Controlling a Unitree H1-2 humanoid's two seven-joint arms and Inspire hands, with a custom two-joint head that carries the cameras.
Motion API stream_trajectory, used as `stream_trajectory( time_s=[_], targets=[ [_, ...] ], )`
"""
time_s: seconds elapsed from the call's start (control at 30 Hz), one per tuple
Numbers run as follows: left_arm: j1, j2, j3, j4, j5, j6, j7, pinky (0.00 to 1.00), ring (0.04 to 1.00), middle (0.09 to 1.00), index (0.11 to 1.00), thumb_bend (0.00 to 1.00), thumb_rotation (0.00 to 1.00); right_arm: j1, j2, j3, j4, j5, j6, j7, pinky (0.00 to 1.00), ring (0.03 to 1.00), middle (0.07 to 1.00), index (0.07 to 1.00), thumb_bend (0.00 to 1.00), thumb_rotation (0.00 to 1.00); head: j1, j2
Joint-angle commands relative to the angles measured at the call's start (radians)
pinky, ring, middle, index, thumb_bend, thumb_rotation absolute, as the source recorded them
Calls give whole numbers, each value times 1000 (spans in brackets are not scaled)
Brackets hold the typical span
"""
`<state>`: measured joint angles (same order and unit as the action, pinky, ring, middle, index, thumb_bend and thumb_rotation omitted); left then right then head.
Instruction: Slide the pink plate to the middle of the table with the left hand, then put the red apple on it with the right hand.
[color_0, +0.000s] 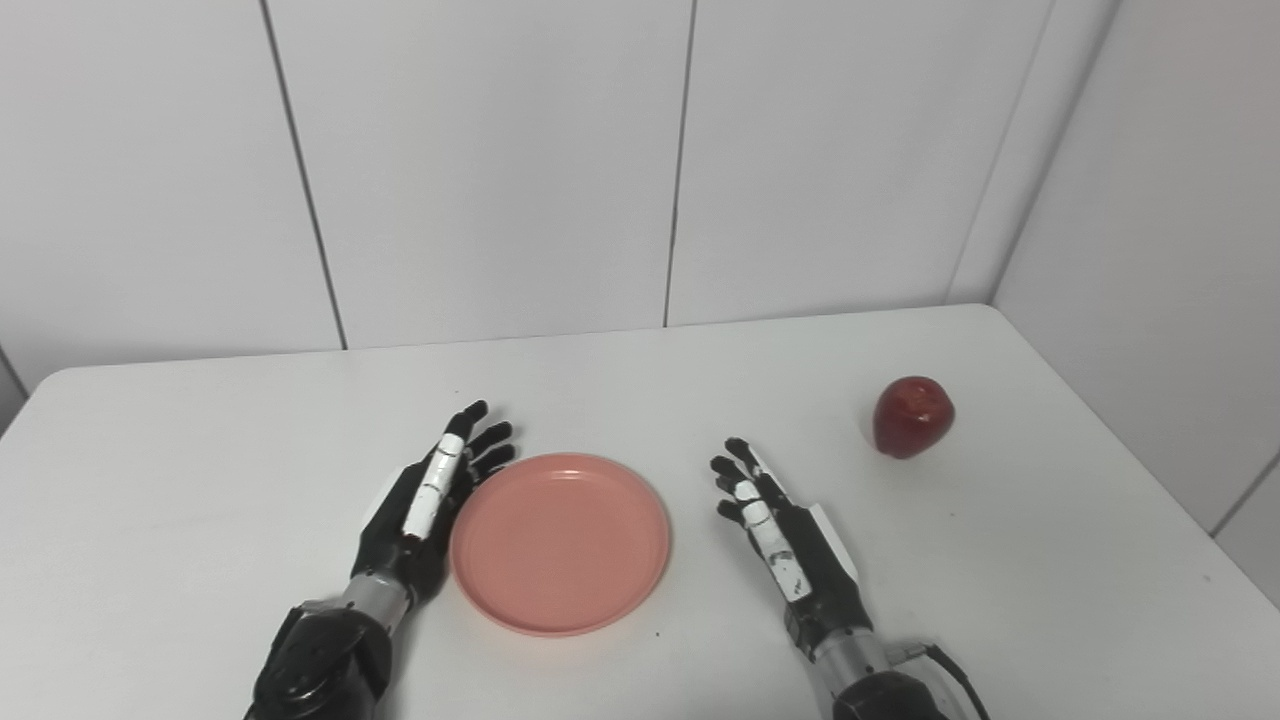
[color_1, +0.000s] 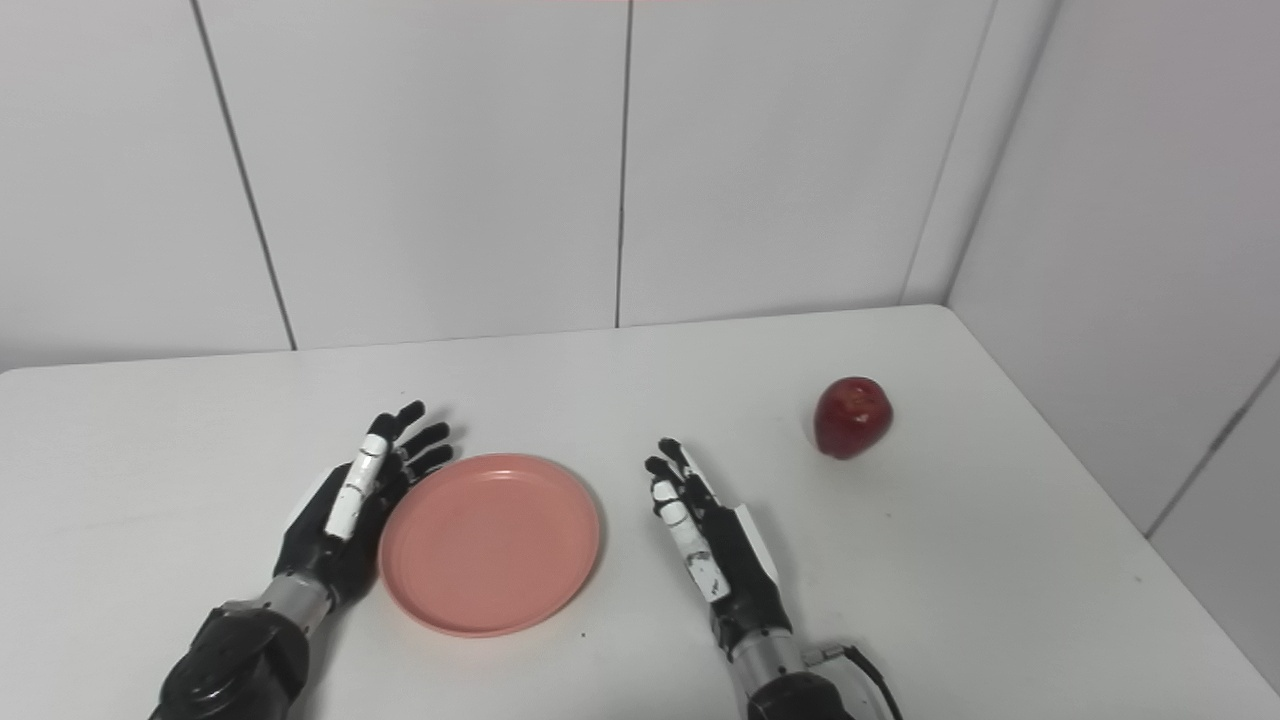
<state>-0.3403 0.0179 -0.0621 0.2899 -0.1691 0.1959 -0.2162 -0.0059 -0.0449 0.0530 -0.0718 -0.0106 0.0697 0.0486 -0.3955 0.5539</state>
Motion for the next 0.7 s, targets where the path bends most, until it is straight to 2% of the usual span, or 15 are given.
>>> stream_trajectory(
  time_s=[0.0, 0.03, 0.2, 0.43, 0.6, 0.67],
  targets=[
    [10, 20, 15, 36, -3, 23, 0, 905, 886, 898, 939, 651, 876, -26, 23, 20, 19, -17, -31, -4, 899, 933, 914, 957, 855, 967, 0, 1],
    [9, 27, 20, 46, -1, 18, -3, 905, 886, 899, 940, 642, 883, -28, 31, 22, 28, -20, -37, -9, 897, 932, 915, 957, 853, 968, -27, -18],
    [2, 52, 40, 97, 0, -23, -23, 946, 908, 915, 956, 611, 913, -39, 50, 37, 73, -49, -76, -29, 882, 929, 918, 954, 824, 965, -84, -46],
    [4, 64, 53, 115, -8, -46, -47, 950, 925, 925, 963, 558, 945, -46, 56, 40, 108, -58, -103, -37, 873, 936, 920, 953, 813, 964, -88, -66],
    [7, 57, 53, 118, -6, -45, -45, 952, 923, 922, 961, 562, 934, -44, 48, 40, 115, -69, -117, -38, 863, 928, 920, 957, 799, 963, -73, -76],
    [10, 56, 53, 116, -9, -46, -47, 953, 923, 923, 961, 567, 931, -44, 34, 54, 123, -109, -151, -46, 850, 924, 924, 964, 784, 972, -74, -80]
  ],
)
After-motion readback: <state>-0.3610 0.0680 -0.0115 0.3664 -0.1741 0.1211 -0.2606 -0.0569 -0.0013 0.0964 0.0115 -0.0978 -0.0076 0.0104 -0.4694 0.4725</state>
